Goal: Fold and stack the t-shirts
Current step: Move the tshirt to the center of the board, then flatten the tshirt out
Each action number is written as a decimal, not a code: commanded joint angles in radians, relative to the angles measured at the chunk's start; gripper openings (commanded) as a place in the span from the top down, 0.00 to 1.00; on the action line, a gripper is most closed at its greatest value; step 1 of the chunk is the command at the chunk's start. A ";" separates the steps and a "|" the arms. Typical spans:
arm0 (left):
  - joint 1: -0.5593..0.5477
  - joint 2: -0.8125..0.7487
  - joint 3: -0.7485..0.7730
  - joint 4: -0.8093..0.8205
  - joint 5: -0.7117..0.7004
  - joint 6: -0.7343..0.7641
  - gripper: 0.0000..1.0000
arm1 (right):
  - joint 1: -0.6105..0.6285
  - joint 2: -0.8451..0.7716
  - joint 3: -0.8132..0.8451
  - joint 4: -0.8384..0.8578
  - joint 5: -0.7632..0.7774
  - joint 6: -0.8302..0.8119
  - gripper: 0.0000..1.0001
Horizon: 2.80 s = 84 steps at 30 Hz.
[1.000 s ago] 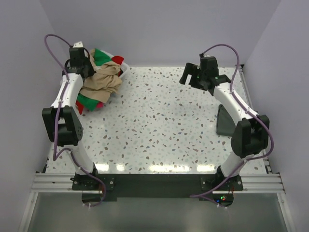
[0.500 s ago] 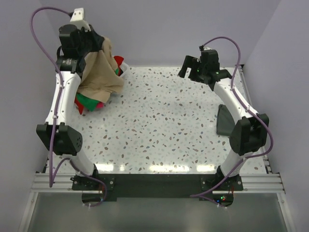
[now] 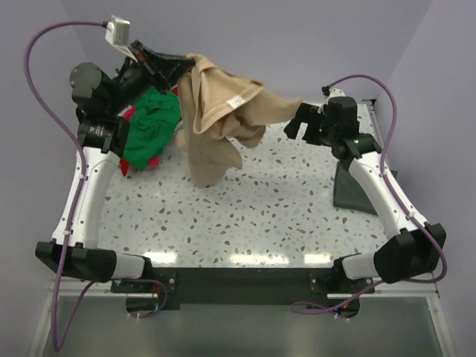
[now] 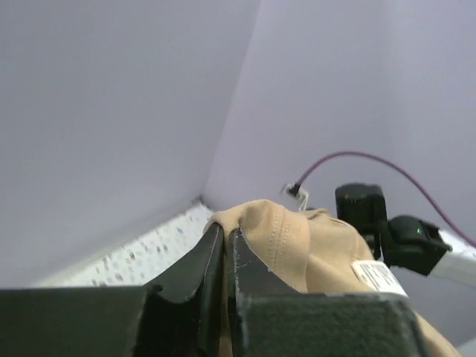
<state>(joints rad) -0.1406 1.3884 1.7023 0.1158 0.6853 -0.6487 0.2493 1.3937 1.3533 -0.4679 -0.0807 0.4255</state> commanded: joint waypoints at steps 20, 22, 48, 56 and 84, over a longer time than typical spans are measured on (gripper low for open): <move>-0.024 -0.046 -0.906 -0.527 -0.270 0.262 0.22 | 0.105 -0.242 -0.447 -0.075 -0.025 0.082 0.11; -0.024 -0.025 -0.909 -0.541 -0.280 0.280 0.21 | 0.184 -0.187 -0.436 -0.043 -0.021 0.122 0.11; -0.412 0.260 -0.566 -0.580 -0.155 0.222 0.25 | 0.216 -0.030 -0.505 -0.025 0.220 0.340 0.26; -0.430 0.348 -0.538 -0.558 -0.104 0.196 0.25 | 0.166 0.013 -0.526 0.024 0.193 0.320 0.26; -0.347 0.388 -0.443 -0.587 -0.264 0.261 1.00 | 0.096 0.211 -0.419 -0.010 0.016 0.243 0.97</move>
<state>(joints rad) -0.5457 1.8191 1.1702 -0.4747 0.4397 -0.4080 0.3672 1.6020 0.8734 -0.4335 -0.0105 0.6853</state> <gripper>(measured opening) 0.037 0.085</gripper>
